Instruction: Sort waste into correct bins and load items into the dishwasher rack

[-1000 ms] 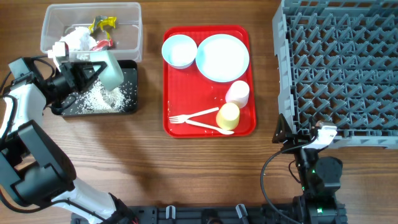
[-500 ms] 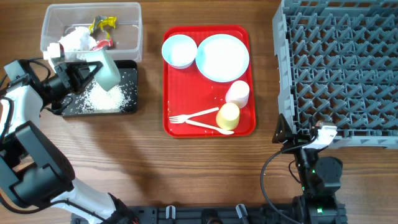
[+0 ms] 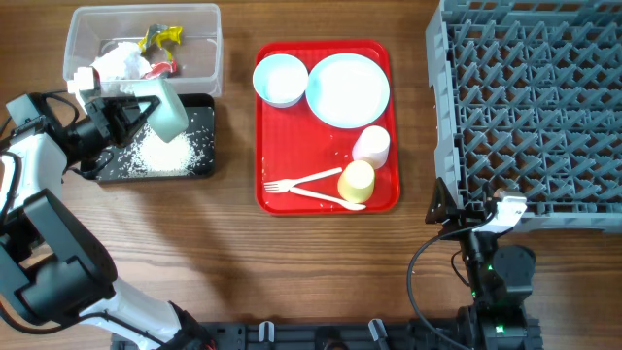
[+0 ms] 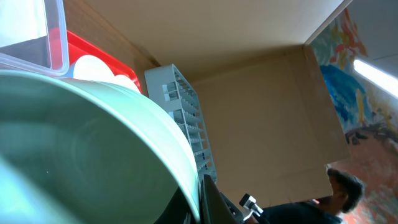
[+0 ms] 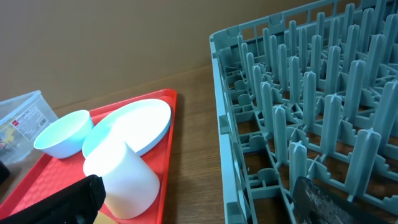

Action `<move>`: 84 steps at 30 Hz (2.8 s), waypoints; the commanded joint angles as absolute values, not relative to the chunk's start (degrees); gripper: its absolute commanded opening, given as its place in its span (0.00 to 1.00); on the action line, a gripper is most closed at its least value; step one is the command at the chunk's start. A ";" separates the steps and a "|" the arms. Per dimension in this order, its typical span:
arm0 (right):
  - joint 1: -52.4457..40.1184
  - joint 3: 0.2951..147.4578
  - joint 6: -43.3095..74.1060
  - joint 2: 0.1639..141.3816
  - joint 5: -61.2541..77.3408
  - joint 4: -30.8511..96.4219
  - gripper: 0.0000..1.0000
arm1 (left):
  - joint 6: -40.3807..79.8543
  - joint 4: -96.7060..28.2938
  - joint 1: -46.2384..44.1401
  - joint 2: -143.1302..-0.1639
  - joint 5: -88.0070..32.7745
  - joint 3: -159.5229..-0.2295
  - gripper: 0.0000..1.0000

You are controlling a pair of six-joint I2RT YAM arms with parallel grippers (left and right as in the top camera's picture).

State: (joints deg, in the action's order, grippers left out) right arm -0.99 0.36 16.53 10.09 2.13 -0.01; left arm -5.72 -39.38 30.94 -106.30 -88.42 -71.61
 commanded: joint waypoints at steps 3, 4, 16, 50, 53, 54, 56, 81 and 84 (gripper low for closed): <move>-1.06 0.32 17.12 10.31 3.03 -0.10 1.00 | -5.58 -38.46 29.63 -104.79 -89.52 -71.79 0.04; -1.06 0.32 17.12 10.31 3.03 -0.10 1.00 | -5.56 -38.35 28.99 -104.01 -88.47 -72.01 0.04; -1.06 0.32 17.17 10.31 3.05 -0.12 1.00 | -2.46 -37.56 -10.20 -92.03 -22.04 -73.36 0.04; -1.06 1.28 28.14 10.31 15.66 -1.15 1.00 | 14.15 -36.99 -25.96 -88.14 2.44 -77.32 1.00; -1.06 6.55 23.90 10.57 19.84 1.93 1.00 | 14.15 -40.29 -21.89 -81.43 2.44 -77.32 1.00; -1.06 10.26 21.91 11.40 19.77 4.62 1.00 | 14.15 -41.76 -20.43 -79.79 2.46 -77.32 1.00; -1.06 16.01 18.46 13.80 19.40 8.67 1.00 | 14.15 -43.64 -18.68 -78.56 2.46 -77.32 1.00; -21.91 100.97 3.66 108.75 4.36 71.64 1.00 | 13.98 -51.35 -11.70 -78.54 4.58 -77.25 1.00; -21.91 100.86 3.62 112.27 8.14 71.79 1.00 | 13.98 -51.35 -11.70 -78.54 4.58 -77.25 1.00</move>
